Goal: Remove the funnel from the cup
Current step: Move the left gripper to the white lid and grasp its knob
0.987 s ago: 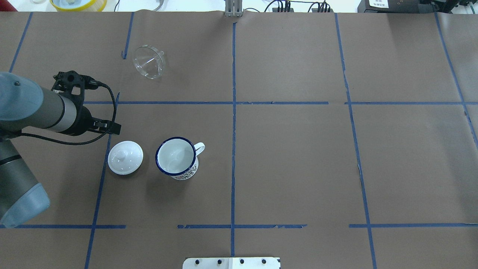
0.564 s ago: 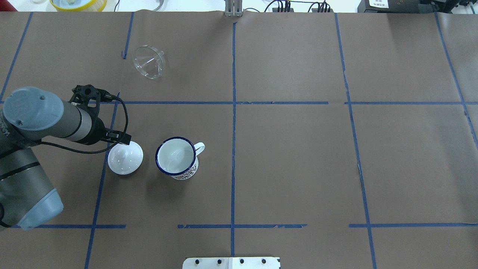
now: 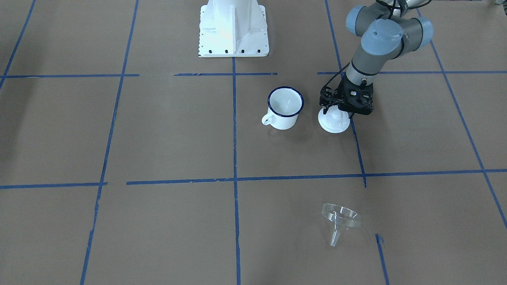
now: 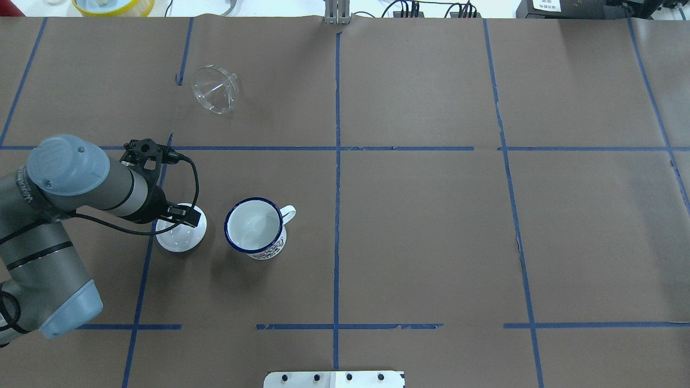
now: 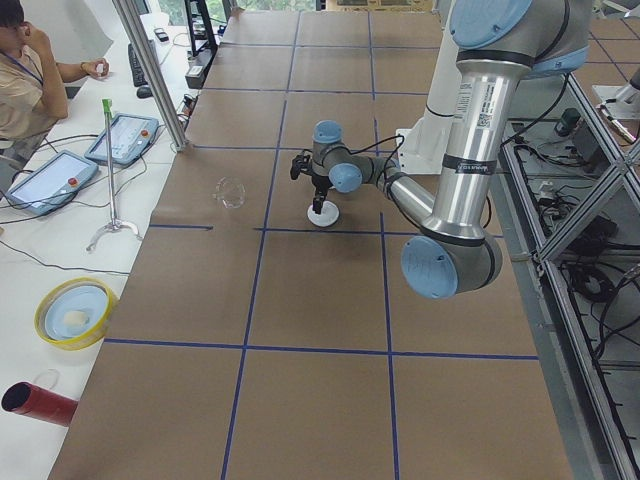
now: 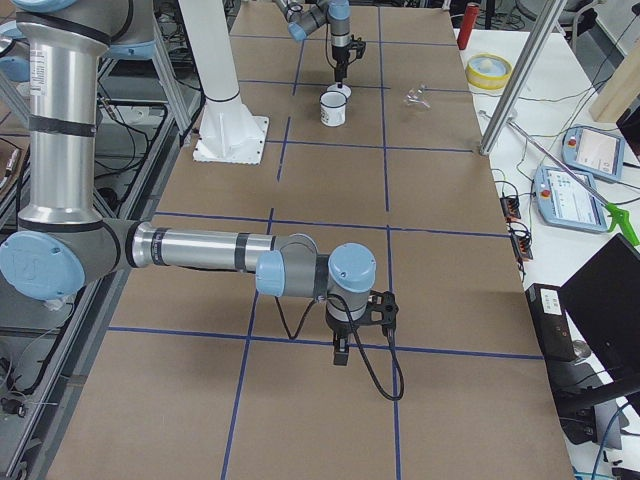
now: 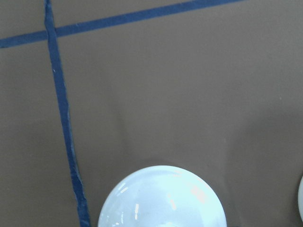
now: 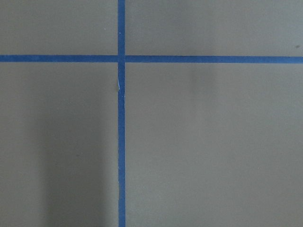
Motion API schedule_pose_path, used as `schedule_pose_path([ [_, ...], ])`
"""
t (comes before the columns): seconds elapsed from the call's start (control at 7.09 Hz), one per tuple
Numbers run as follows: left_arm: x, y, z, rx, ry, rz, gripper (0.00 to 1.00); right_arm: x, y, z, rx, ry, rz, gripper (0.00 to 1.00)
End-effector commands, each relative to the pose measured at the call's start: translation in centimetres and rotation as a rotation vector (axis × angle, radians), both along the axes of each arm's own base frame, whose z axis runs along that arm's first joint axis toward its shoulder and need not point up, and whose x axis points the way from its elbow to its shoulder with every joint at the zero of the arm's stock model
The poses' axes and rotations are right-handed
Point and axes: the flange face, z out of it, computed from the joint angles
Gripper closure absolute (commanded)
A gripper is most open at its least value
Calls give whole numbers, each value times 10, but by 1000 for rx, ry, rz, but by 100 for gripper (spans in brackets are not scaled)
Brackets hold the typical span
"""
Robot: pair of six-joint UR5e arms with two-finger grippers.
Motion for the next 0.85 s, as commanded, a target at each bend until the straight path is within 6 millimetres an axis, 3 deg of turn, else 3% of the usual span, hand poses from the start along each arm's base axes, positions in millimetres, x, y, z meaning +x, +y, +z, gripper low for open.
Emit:
schedule_pose_path([
  [0.0, 2, 3, -1, -3, 4, 8, 21, 0, 0, 0, 0, 0, 0, 0],
  [0.56, 0, 2, 7, -11, -9, 5, 22, 0, 0, 0, 0, 0, 0, 0],
  [0.71, 0, 2, 6, -8, -7, 6, 31, 0, 0, 0, 0, 0, 0, 0],
])
